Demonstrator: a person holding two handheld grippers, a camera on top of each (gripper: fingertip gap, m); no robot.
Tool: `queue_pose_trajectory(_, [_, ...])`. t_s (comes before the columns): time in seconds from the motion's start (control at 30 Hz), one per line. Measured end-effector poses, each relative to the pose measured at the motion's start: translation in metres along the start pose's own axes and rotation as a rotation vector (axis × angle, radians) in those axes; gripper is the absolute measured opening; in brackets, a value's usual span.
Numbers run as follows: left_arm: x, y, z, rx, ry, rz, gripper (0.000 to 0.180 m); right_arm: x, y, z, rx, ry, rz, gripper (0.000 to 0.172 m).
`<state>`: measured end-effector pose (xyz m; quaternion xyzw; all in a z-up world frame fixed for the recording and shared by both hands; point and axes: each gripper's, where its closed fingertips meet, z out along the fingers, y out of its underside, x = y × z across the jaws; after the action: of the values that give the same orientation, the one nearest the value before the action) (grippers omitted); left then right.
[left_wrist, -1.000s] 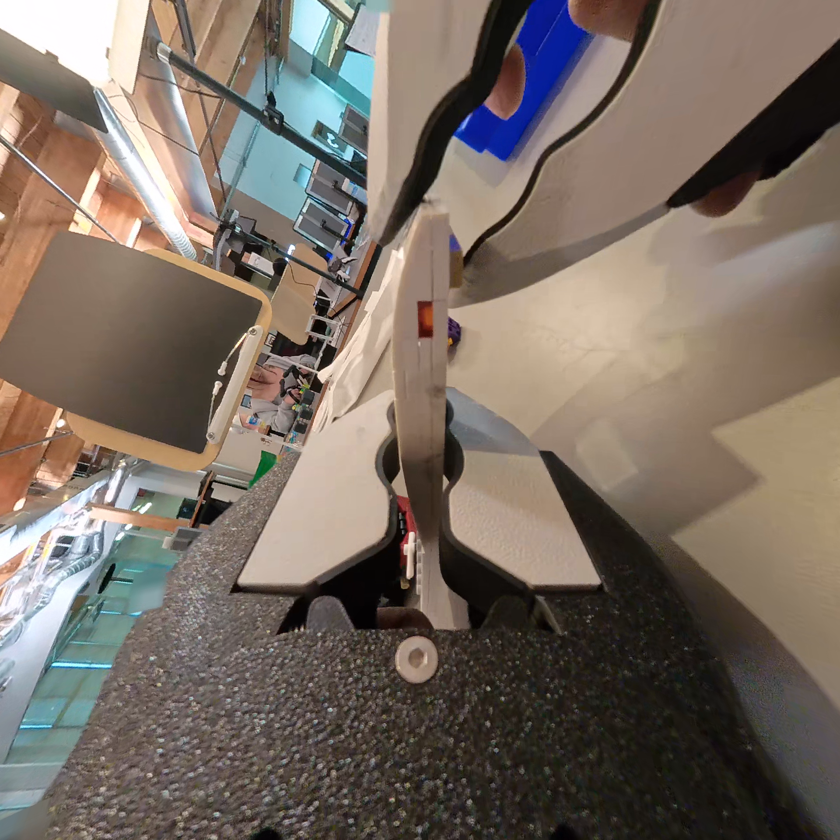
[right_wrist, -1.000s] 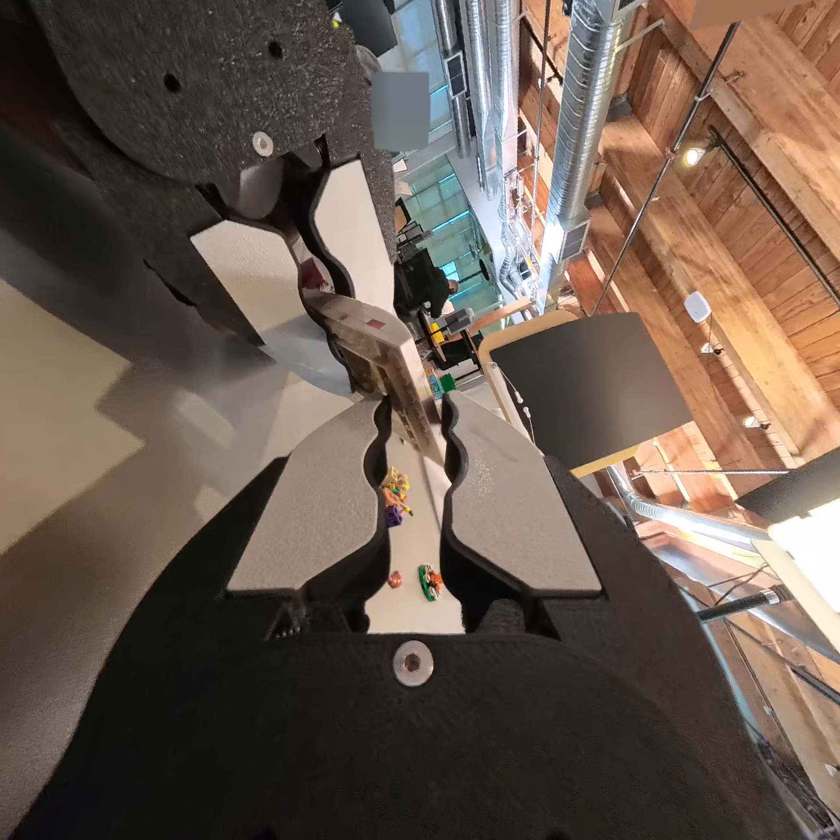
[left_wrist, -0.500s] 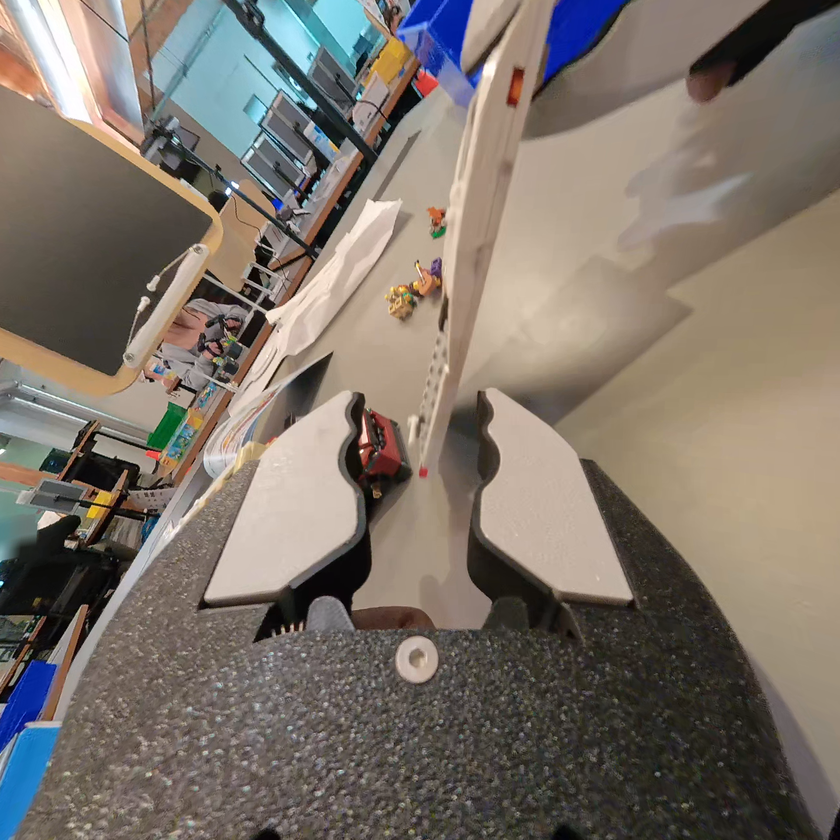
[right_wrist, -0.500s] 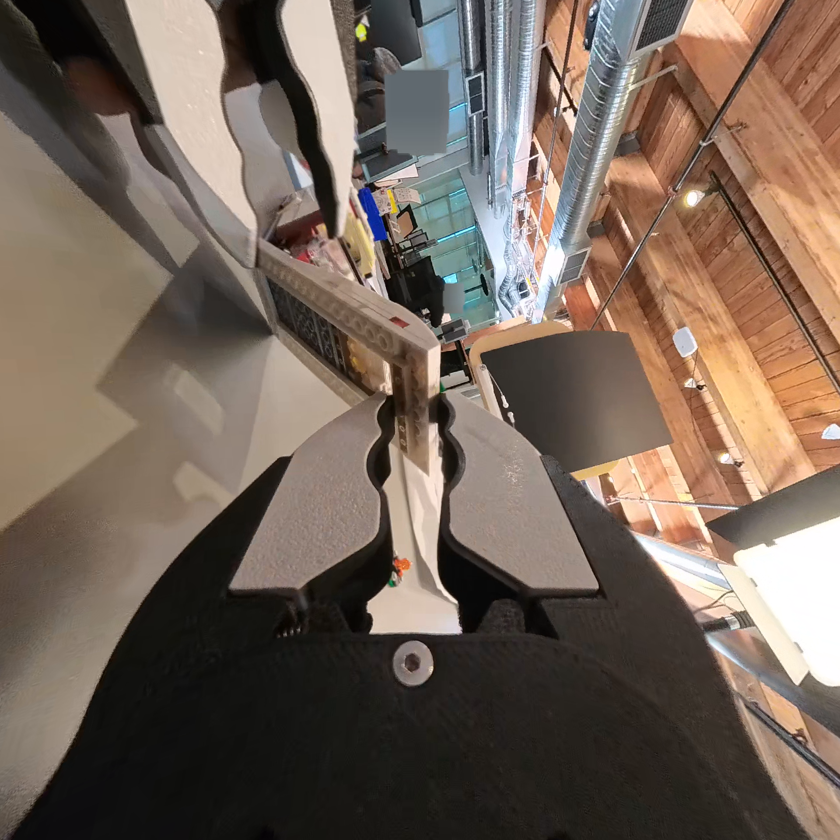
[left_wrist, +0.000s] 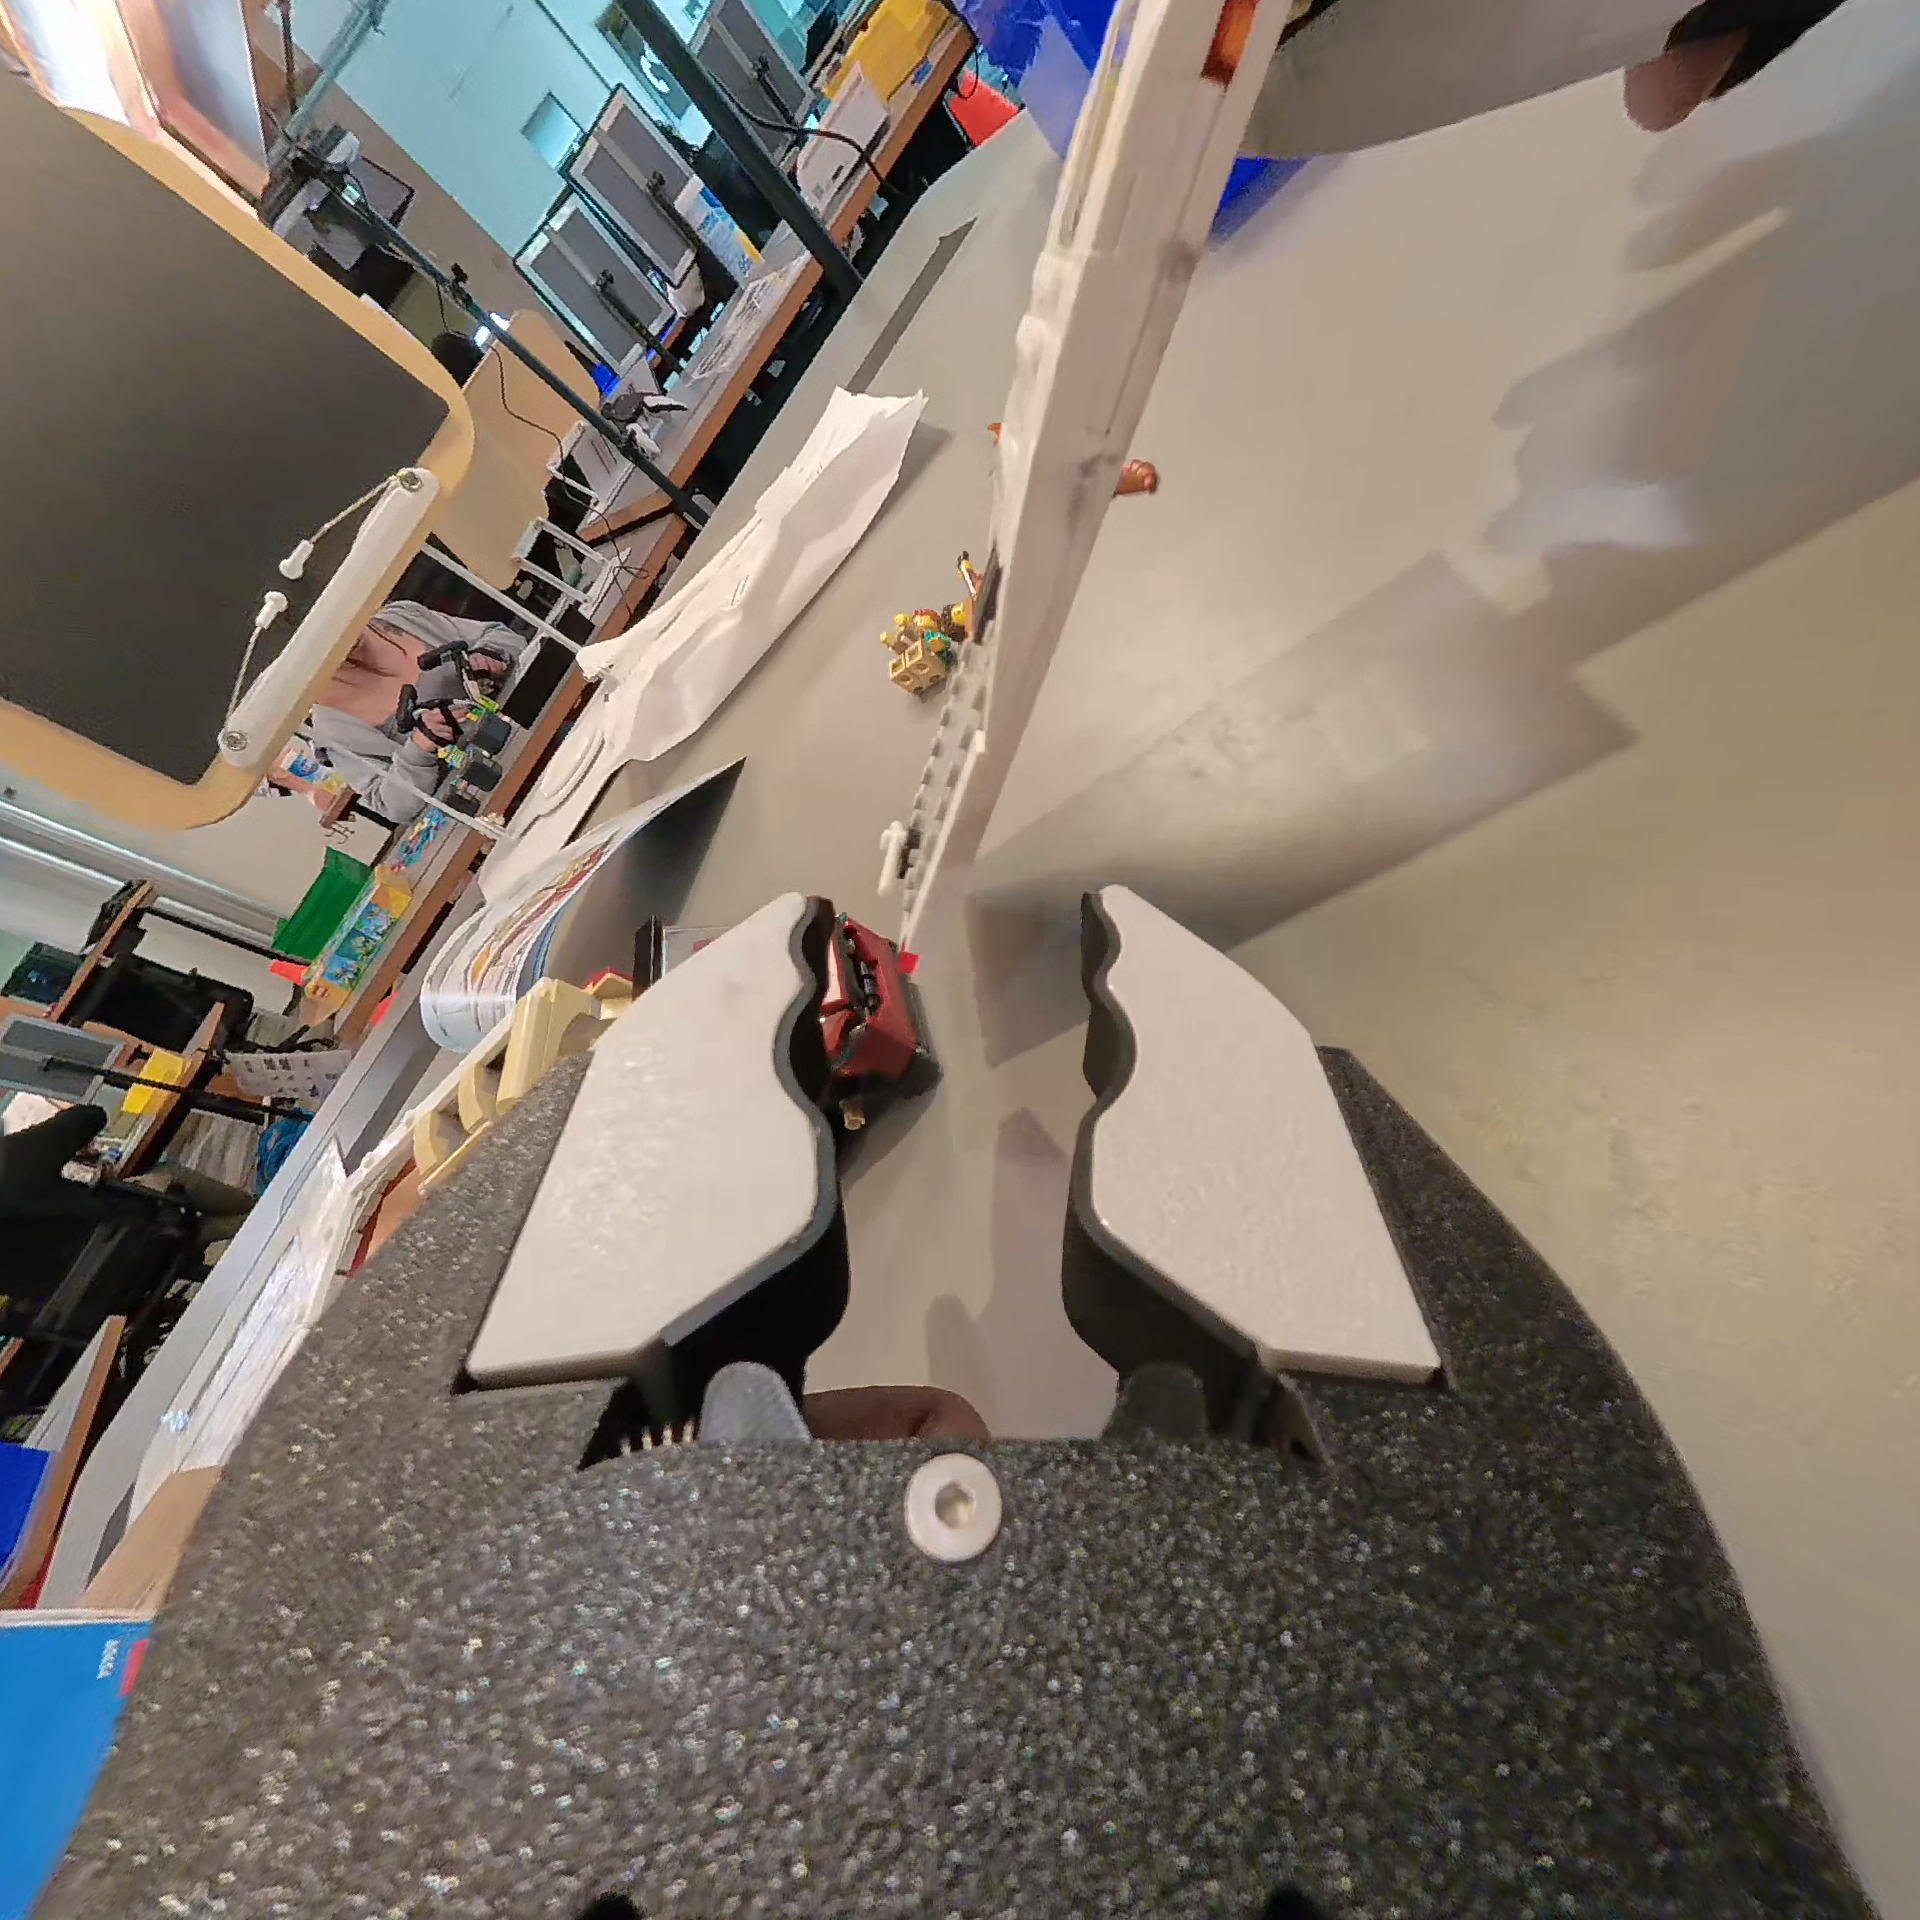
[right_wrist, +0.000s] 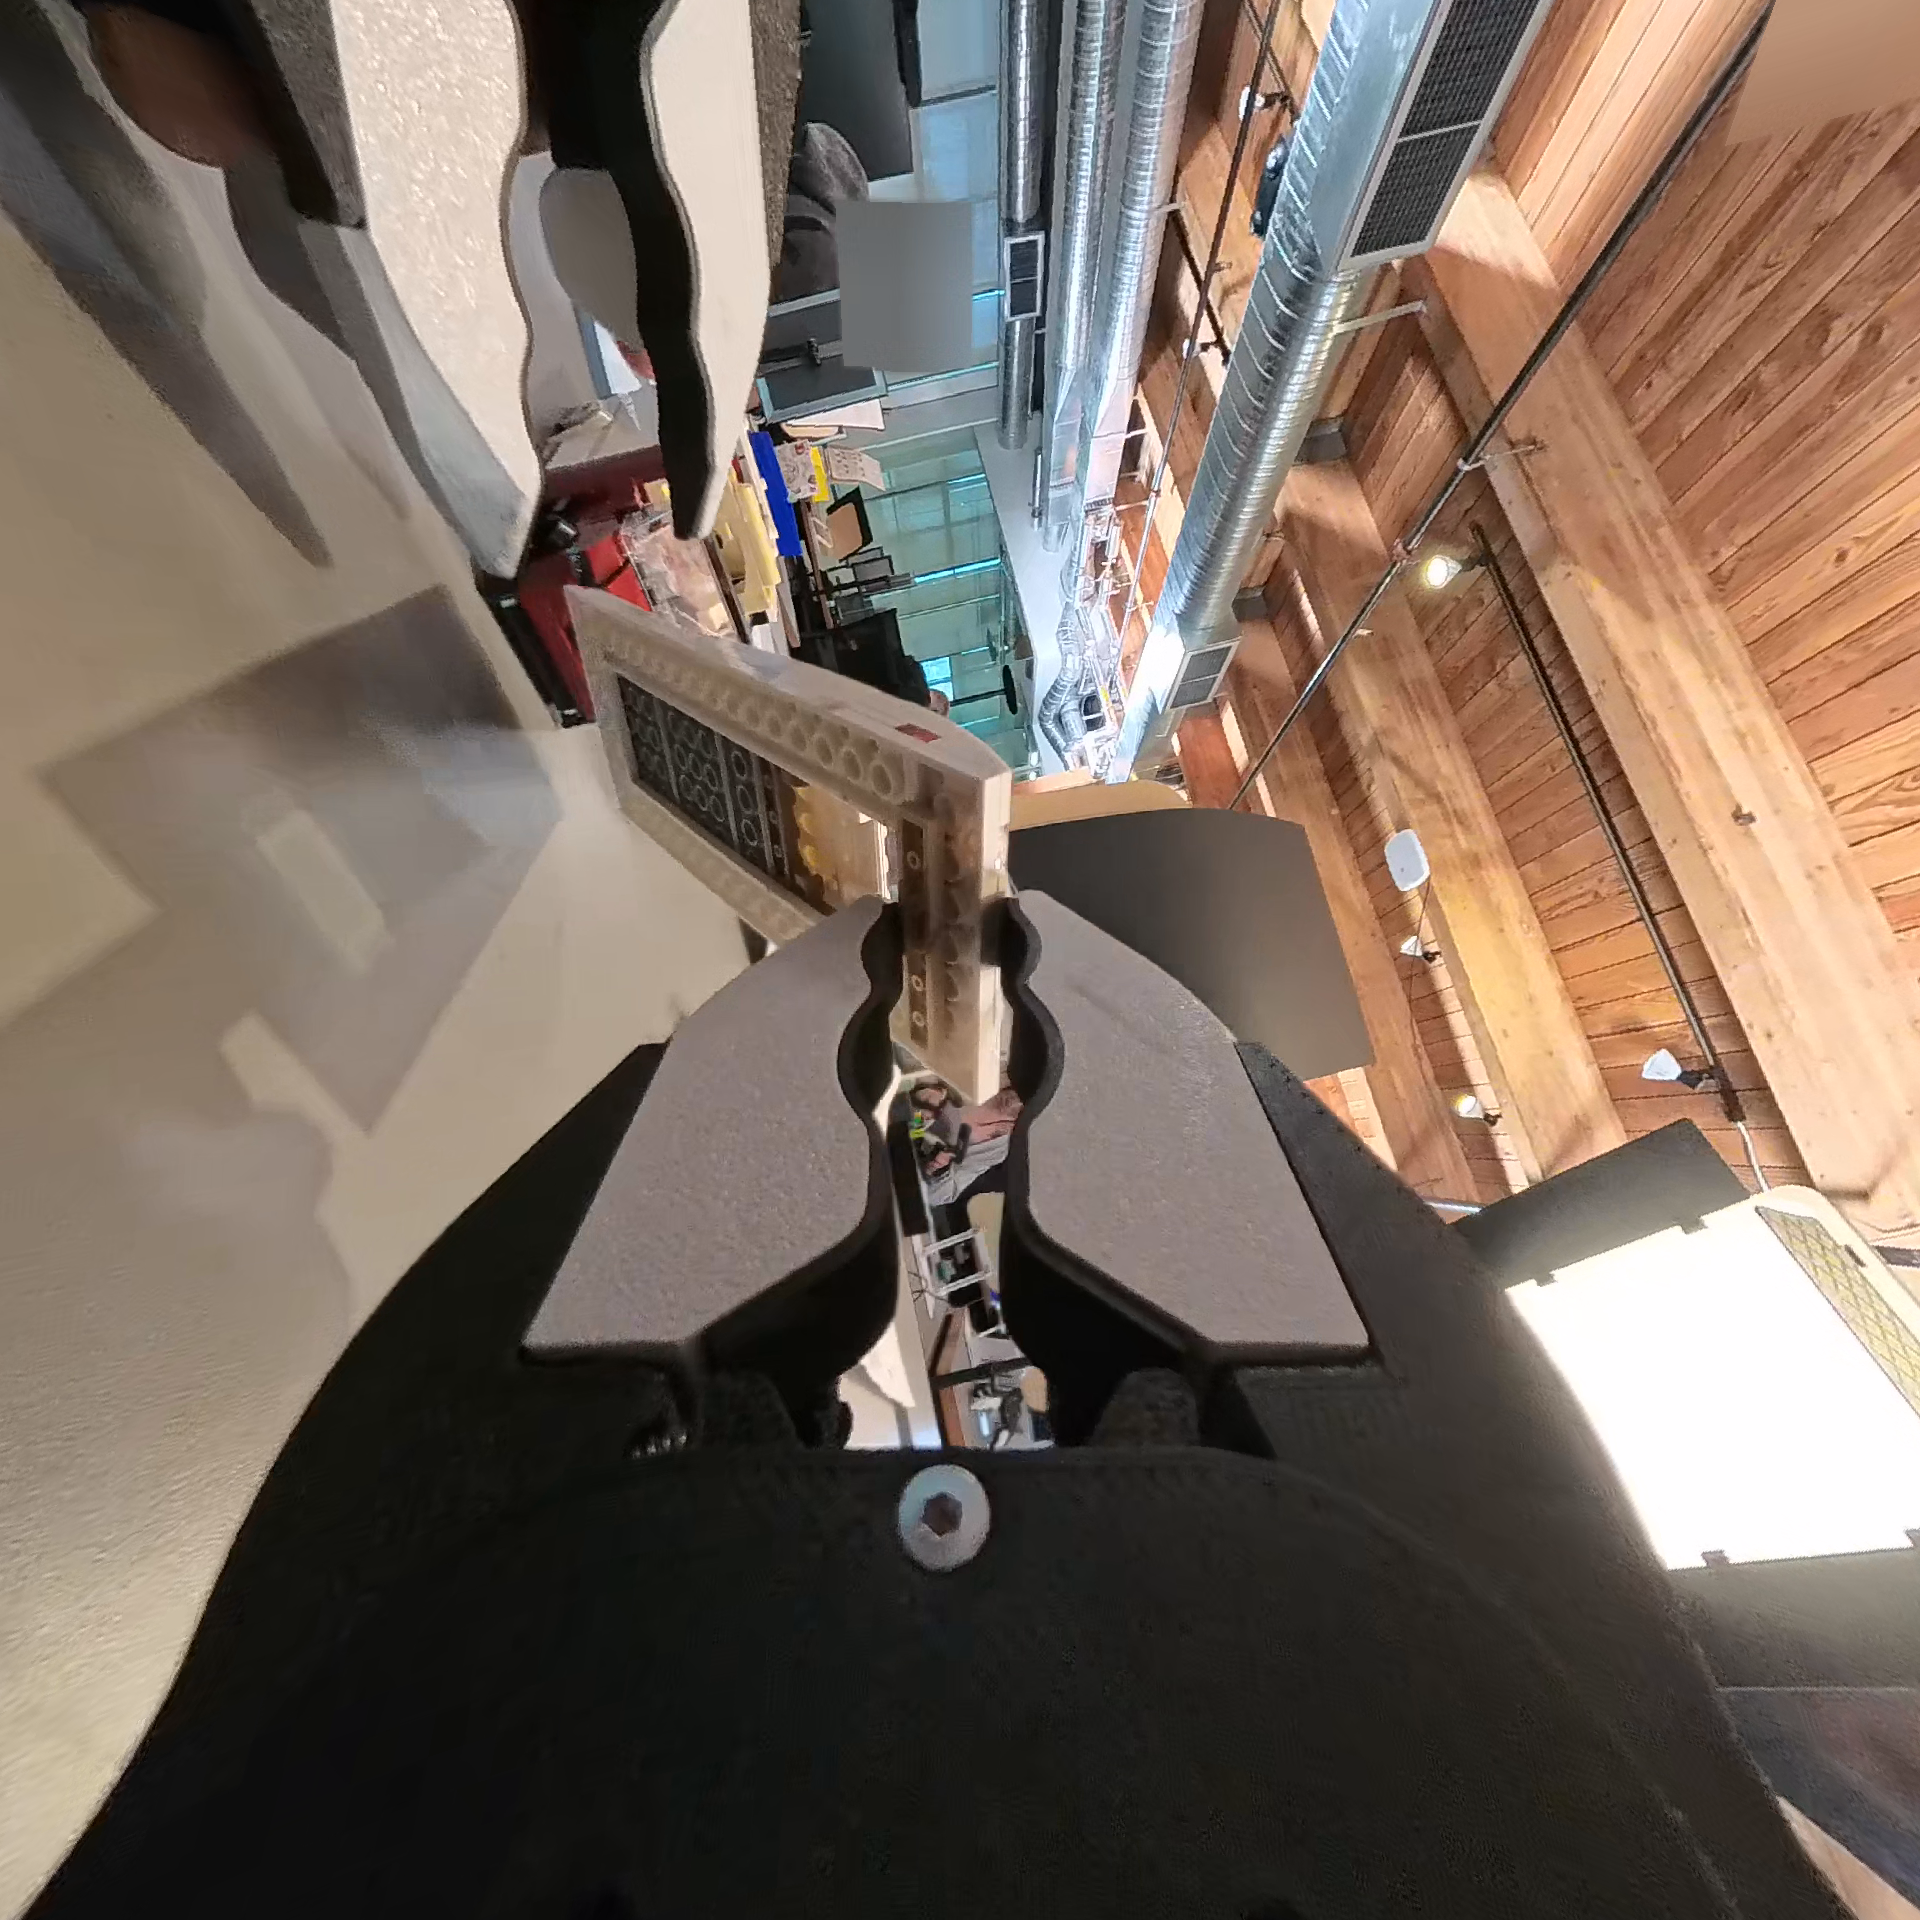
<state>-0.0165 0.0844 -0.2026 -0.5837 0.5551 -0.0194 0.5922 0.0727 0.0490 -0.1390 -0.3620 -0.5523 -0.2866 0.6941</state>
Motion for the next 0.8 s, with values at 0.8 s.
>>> queue_pose_trajectory(0.8, [-0.007,-0.066,0.002,0.334,0.848,-1.871,0.052,-0.002,-0.034,0.004,0.043,0.167,-0.172,0.018])
